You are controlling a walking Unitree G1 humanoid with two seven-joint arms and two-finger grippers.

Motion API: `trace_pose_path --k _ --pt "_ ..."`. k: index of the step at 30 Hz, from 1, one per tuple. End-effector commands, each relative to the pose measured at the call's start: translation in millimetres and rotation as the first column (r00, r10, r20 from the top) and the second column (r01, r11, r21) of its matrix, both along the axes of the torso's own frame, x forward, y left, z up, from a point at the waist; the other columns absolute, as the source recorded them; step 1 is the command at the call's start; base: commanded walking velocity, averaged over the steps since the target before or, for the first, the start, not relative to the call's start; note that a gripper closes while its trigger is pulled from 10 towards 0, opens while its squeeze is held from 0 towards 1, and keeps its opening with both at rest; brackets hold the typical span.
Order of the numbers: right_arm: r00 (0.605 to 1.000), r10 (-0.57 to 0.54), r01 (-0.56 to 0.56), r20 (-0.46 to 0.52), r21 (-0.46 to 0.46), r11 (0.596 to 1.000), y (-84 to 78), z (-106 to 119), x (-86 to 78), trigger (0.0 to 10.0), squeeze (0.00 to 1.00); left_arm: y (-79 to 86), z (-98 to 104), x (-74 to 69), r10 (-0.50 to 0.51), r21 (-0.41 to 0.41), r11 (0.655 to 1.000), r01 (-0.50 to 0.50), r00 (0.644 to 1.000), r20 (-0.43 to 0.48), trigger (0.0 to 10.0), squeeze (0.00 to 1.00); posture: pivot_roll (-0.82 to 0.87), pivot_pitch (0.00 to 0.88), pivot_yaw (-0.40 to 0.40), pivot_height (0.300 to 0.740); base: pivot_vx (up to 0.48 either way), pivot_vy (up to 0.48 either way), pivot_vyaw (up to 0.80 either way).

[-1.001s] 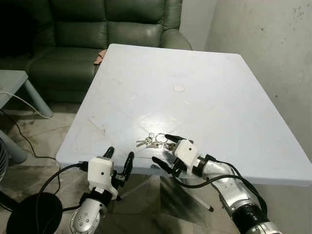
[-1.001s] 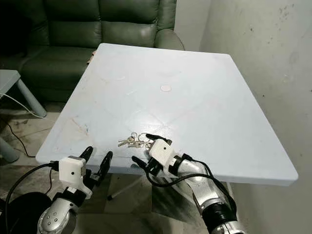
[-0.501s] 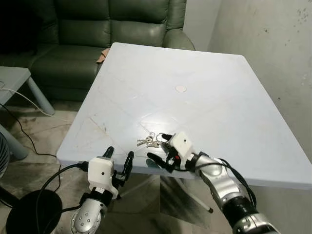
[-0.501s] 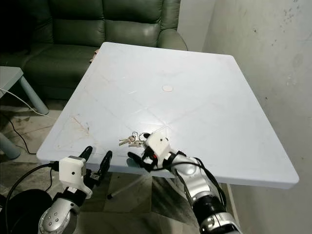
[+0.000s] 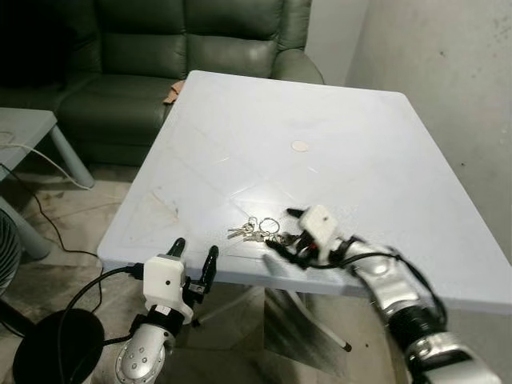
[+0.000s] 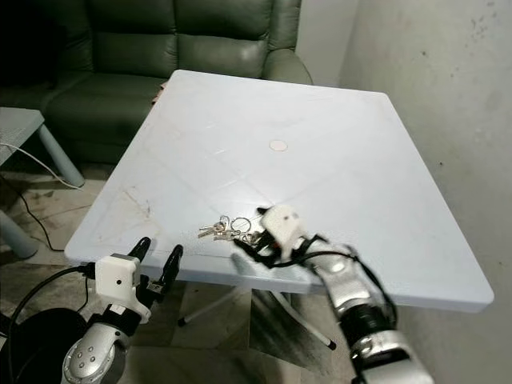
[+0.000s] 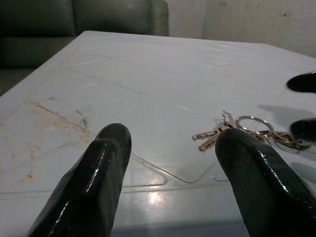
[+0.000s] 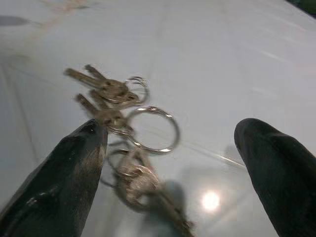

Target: Hang keys on a hook

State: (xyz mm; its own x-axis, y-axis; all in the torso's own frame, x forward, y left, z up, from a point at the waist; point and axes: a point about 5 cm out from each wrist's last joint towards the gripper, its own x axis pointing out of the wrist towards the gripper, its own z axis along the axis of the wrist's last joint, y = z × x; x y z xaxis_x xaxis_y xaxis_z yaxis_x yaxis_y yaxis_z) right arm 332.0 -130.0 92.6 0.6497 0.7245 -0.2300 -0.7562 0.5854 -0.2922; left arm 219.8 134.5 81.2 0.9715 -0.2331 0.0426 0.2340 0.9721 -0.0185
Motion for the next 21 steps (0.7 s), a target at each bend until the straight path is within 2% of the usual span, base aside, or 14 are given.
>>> trace_pose_path --k 1,3,4,6,7,8,14,15,16,17,18,19,20,21 --pt "1.000 0.005 -0.005 0.003 -0.025 1.000 2.2 -1.6 0.9 3.1 0.00 0.1 2.0 2.2 0.006 0.006 1.000 -0.007 1.000 0.008 10.0 0.00 -0.01 0.042 -0.063 0.740 0.000 0.000 0.00" --pt "1.000 0.008 -0.008 0.004 -0.029 1.000 1.8 -2.0 0.7 3.1 0.00 0.1 2.2 2.3 0.007 0.006 1.000 -0.007 1.000 0.009 10.0 0.00 -0.01 0.042 -0.063 0.740 0.000 0.000 0.00" --pt "1.000 0.014 -0.014 0.005 -0.039 0.999 1.2 -3.1 0.1 3.8 0.00 0.1 2.4 2.5 0.006 0.005 1.000 -0.006 1.000 0.009 10.0 0.00 -0.01 0.044 -0.064 0.740 0.000 0.000 0.00" --pt "1.000 0.016 -0.016 0.008 -0.050 0.999 0.4 -4.2 0.0 3.8 0.00 0.0 2.7 2.7 0.006 0.005 1.000 -0.006 1.000 0.010 10.0 0.00 -0.01 0.047 -0.063 0.740 0.000 0.000 0.00" --pt "0.999 0.041 -0.040 0.009 -0.065 0.997 -0.4 -6.1 -2.1 8.1 0.00 0.2 3.0 2.9 0.007 0.005 1.000 -0.007 1.000 0.010 10.0 0.00 -0.01 0.048 -0.063 0.740 0.000 0.000 0.00" --pt "0.999 0.053 -0.052 0.007 -0.070 0.996 -0.7 -6.9 -3.1 9.6 0.00 0.4 3.0 3.0 0.008 0.006 1.000 -0.008 1.000 0.010 10.0 0.00 -0.01 0.048 -0.063 0.740 0.000 0.000 0.00" --pt "0.999 0.050 -0.049 0.011 -0.079 0.996 -2.6 -7.2 -2.8 9.9 0.00 0.9 3.9 4.0 0.015 0.007 1.000 -0.015 1.000 0.011 10.0 0.00 -0.01 0.058 -0.062 0.740 0.000 0.000 0.00" --pt "0.999 0.051 -0.050 0.010 -0.080 0.996 -2.9 -7.5 -2.8 8.5 0.00 1.0 4.0 4.1 0.016 0.007 1.000 -0.016 1.000 0.012 10.0 0.00 -0.01 0.058 -0.062 0.740 0.000 0.000 0.00" --pt "0.999 0.050 -0.049 0.010 -0.087 0.995 -3.6 -7.9 -2.6 8.4 0.00 1.2 4.0 4.3 0.018 0.007 1.000 -0.018 1.000 0.012 10.0 0.00 -0.01 0.058 -0.063 0.740 0.000 0.000 0.00" --pt "0.999 0.051 -0.050 0.009 -0.088 0.995 -4.0 -7.8 -2.4 6.7 0.00 1.1 4.2 4.5 0.018 0.005 1.000 -0.018 1.000 0.012 10.0 0.00 -0.02 0.059 -0.063 0.740 0.000 0.000 0.00" --pt "0.999 0.052 -0.051 0.009 -0.086 0.995 -4.0 -7.7 -2.3 6.7 0.00 1.1 4.3 4.6 0.019 0.005 1.000 -0.019 1.000 0.013 10.0 0.00 -0.02 0.059 -0.063 0.740 0.000 0.000 0.00" --pt "0.999 0.052 -0.051 0.004 -0.085 0.995 -4.1 -8.0 -2.3 3.7 0.00 1.2 4.4 4.7 0.019 0.005 1.000 -0.019 1.000 0.013 10.0 0.00 -0.02 0.059 -0.063 0.740 0.000 0.000 0.00" --pt "0.999 0.052 -0.053 -0.007 -0.083 0.995 -4.1 -8.7 -2.4 2.2 0.00 1.3 4.4 4.7 0.020 0.004 1.000 -0.020 1.000 0.013 10.0 0.00 -0.02 0.059 -0.063 0.740 0.000 0.000 0.00" --pt "0.998 0.055 -0.056 -0.014 -0.079 0.995 -3.9 -8.9 -2.6 0.0 0.00 1.3 4.5 4.9 0.021 0.004 1.000 -0.021 1.000 0.013 10.0 0.00 -0.02 0.062 -0.063 0.740 0.000 0.000 0.00"
